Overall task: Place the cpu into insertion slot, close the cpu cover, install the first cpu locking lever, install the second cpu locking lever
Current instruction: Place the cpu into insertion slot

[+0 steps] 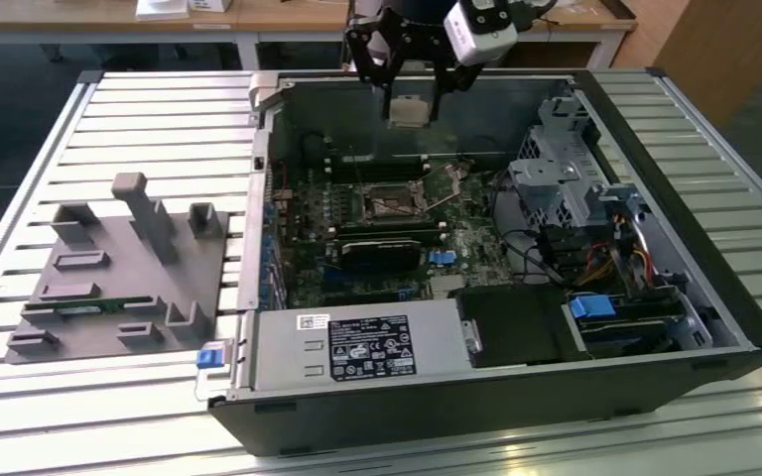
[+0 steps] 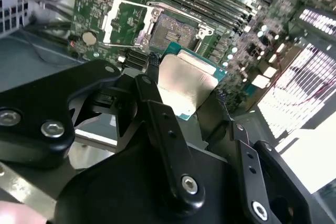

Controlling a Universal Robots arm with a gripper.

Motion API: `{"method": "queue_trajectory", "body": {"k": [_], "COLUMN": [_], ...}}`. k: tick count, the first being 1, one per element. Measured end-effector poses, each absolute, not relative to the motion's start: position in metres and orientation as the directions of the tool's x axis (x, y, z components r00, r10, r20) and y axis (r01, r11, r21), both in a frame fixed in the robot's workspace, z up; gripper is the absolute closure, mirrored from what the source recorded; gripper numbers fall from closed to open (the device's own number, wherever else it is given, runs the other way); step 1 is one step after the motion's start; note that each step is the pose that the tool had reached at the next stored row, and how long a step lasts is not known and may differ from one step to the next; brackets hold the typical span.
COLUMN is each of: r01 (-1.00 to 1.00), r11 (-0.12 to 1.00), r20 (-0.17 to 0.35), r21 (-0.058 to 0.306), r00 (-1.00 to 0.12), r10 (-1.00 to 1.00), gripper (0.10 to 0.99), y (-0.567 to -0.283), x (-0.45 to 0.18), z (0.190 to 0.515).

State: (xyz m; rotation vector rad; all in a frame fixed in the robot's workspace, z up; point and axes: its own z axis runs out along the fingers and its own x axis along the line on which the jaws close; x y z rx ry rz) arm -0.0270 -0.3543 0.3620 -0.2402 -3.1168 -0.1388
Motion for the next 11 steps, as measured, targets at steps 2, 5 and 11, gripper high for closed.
{"method": "queue_trajectory", "body": {"k": [2,5,11], "r01": [0.188,0.238,0.313], "r11": [0.978,0.967,0.946], "r20": [0.019,0.019,0.019], "r21": [0.087,0.087,0.088], "r00": [-0.982,-0.971,-0.95], "r10": [0.188,0.238,0.313], "gripper": [0.549,0.549,0.549], "y": [-0.3543,-0.3543,-0.3543], "x": [-0.027,-0.027,-0.0271], "z": [0.3617,0.3613,0.3608]}}
